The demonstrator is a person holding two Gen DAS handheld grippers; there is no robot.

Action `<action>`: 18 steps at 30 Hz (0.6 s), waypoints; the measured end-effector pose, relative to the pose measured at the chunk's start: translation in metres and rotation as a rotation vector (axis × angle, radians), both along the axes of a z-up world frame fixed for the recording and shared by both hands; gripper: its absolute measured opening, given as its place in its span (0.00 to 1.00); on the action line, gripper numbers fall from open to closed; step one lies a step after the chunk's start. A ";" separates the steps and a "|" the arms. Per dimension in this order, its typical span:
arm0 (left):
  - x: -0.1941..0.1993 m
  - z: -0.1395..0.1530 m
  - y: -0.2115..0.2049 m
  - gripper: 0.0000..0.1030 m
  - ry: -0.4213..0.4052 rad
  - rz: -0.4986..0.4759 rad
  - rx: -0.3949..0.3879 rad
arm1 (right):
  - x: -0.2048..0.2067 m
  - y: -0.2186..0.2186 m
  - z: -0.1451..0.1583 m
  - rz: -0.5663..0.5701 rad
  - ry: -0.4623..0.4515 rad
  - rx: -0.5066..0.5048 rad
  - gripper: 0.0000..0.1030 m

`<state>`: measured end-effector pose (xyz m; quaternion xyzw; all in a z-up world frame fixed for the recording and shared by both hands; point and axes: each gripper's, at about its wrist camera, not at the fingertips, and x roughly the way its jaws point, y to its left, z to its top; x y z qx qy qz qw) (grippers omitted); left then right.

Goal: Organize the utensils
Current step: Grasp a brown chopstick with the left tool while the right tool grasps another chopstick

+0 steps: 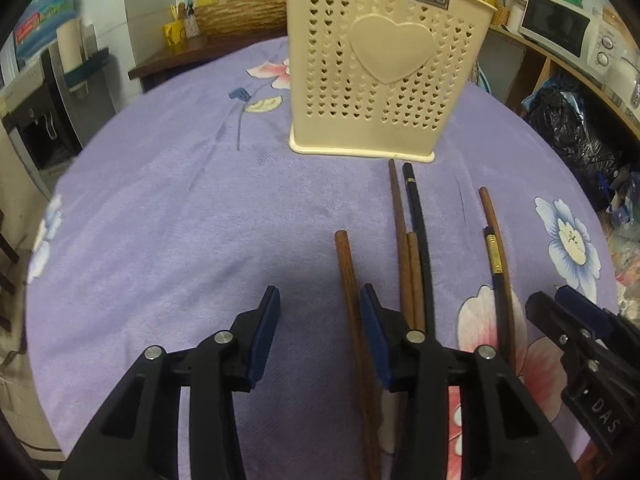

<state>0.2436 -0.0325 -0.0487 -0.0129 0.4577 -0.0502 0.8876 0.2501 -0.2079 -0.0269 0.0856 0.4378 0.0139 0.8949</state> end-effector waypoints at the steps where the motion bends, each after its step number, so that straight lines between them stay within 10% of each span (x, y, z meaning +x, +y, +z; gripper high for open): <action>1: 0.000 0.000 -0.002 0.40 -0.007 0.005 0.001 | 0.001 -0.002 0.000 -0.004 -0.001 0.004 0.46; 18: 0.018 -0.001 -0.011 0.17 -0.027 0.015 0.095 | 0.093 -0.003 -0.013 -0.074 0.066 0.024 0.32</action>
